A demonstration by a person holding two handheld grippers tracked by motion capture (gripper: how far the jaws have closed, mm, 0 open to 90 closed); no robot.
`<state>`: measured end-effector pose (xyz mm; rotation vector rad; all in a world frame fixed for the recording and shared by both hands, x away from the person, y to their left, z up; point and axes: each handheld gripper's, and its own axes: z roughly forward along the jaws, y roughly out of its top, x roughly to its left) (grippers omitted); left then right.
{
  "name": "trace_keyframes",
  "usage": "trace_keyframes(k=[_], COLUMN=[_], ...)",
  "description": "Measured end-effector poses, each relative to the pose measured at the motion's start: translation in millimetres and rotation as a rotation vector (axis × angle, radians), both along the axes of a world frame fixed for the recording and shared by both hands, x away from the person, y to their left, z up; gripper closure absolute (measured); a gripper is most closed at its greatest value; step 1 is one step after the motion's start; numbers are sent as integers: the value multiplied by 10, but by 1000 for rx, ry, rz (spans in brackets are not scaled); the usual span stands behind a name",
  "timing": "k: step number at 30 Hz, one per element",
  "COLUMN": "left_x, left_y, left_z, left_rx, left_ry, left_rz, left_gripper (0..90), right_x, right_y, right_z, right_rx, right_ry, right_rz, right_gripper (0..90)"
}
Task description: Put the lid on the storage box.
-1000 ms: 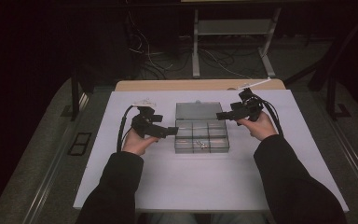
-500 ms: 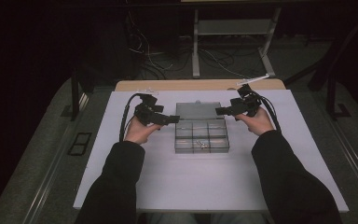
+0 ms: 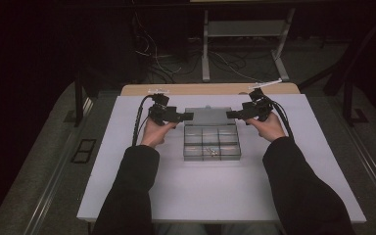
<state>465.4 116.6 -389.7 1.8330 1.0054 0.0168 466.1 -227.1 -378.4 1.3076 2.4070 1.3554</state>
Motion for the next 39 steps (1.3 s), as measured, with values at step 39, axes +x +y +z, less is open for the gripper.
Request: trace_keyframes(k=[39], left_x=[265], left_y=[-126], left_z=[-506], left_rx=[-23], left_ry=[108], left_rz=[193], left_gripper=[80], right_x=[233], right_y=[-133], right_z=[-417], right_rx=[27], right_ry=[107], right_rz=[-125], right_gripper=[63])
